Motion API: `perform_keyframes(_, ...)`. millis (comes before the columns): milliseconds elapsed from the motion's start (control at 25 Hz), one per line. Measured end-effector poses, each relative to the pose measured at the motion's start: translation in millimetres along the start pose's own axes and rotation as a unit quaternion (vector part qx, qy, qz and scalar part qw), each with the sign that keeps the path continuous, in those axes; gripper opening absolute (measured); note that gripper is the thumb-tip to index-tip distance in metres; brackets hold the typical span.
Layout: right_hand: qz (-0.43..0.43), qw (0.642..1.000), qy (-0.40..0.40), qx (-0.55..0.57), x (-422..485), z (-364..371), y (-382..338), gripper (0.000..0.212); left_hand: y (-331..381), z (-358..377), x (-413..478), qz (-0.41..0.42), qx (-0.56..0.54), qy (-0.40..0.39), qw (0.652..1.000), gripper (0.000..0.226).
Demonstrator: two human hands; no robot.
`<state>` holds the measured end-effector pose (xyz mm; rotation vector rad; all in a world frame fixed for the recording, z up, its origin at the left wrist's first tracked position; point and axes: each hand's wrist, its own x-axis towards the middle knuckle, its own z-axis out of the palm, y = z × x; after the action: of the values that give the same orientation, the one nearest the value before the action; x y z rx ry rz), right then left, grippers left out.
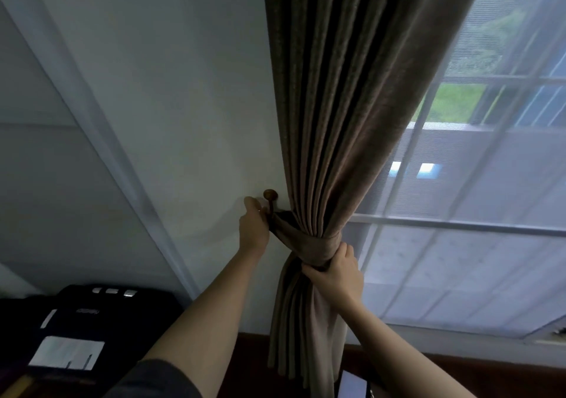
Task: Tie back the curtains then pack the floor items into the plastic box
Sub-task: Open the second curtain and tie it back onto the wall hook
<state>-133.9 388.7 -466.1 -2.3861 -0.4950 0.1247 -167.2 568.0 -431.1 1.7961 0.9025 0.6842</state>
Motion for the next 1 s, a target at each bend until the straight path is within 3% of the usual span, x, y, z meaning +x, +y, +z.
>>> perform_keyframes(120,-0.003,1.0,-0.008,0.002,-1,-4,4,0.077,-12,-1,-7,0.009,-0.049,0.0,0.999,0.005)
perform_keyframes(360,-0.02,1.0,-0.018,-0.015,3,-8,12,0.076,-17,-8,-11,0.0,-0.081,-0.053,0.995,0.016)
perform_keyframes(560,-0.021,0.999,-0.018,-0.024,4,-4,11,0.081,-15,5,-3,-0.021,-0.064,-0.039,0.997,0.021)
perform_keyframes(680,-0.027,0.998,-0.039,-0.031,7,-9,10,0.079,-16,14,4,-0.014,0.0,-0.015,1.0,0.017)
perform_keyframes(760,-0.03,0.997,-0.07,0.003,9,-15,14,0.079,-18,13,10,-0.068,-0.016,-0.048,0.996,0.016)
perform_keyframes(840,-0.023,0.992,-0.105,0.067,9,-22,21,0.086,-11,7,10,-0.194,-0.195,-0.097,0.956,0.016)
perform_keyframes(920,-0.02,0.986,-0.126,0.107,6,-28,26,0.089,-2,-2,6,-0.307,-0.355,-0.118,0.875,0.03)
perform_keyframes(1000,-0.022,0.983,-0.147,0.112,3,-32,31,0.085,1,-6,3,-0.343,-0.441,-0.105,0.823,0.041)
